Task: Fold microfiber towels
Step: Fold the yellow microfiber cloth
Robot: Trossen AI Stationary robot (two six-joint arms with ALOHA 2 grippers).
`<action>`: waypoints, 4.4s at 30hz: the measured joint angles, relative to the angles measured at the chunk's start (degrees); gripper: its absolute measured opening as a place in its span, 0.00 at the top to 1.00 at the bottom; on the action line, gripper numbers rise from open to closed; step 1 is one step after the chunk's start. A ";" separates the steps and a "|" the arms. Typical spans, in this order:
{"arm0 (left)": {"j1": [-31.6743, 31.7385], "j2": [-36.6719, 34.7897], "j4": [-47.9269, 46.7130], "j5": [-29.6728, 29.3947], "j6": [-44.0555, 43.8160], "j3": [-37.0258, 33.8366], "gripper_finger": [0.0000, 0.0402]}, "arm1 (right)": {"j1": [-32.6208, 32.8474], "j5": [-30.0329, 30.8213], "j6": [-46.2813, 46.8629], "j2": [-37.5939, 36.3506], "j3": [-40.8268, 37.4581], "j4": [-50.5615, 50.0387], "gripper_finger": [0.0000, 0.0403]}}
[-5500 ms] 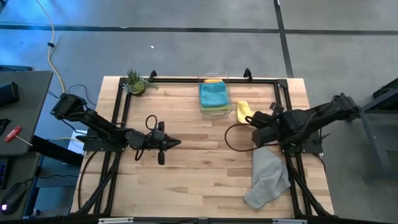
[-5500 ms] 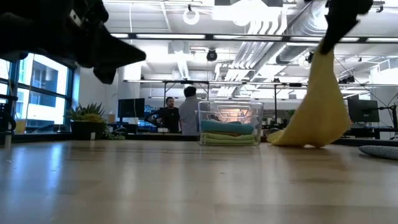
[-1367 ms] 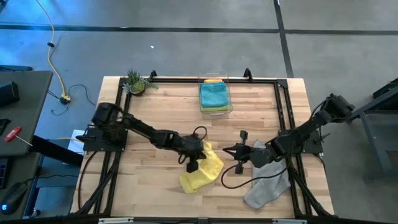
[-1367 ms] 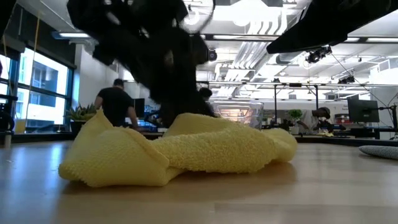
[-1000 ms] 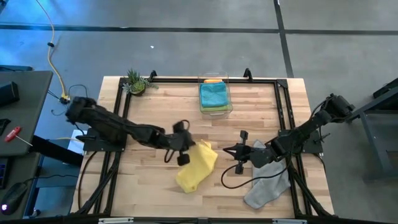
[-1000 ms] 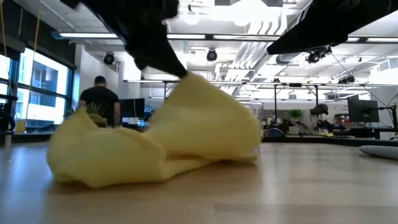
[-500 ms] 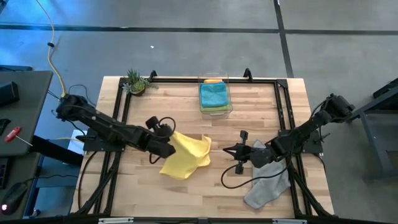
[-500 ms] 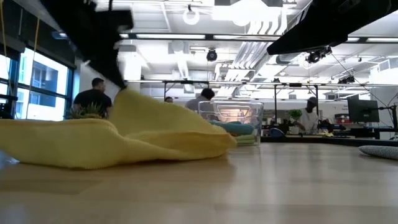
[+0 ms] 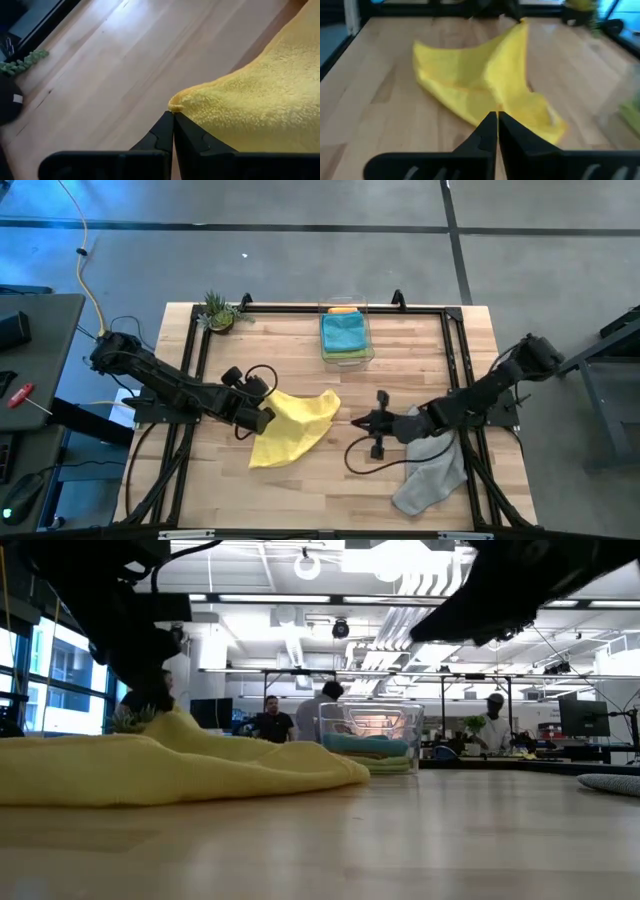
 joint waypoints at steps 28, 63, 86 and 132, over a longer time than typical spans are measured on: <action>-0.04 0.00 0.14 1.59 1.27 0.04 1.00 | -17.05 -27.56 5.26 28.36 22.93 -8.06 0.64; -1.10 0.00 -9.37 -0.25 -6.71 0.04 1.00 | -3.42 -20.33 1.73 22.31 22.86 -22.10 1.00; -5.70 -1.03 -1.10 0.84 -1.70 0.09 0.81 | 3.56 -20.55 10.20 22.03 22.84 -31.50 0.77; -20.66 14.46 42.26 22.45 17.77 -5.67 1.00 | -26.71 -17.84 -1.72 26.53 16.63 -16.58 1.00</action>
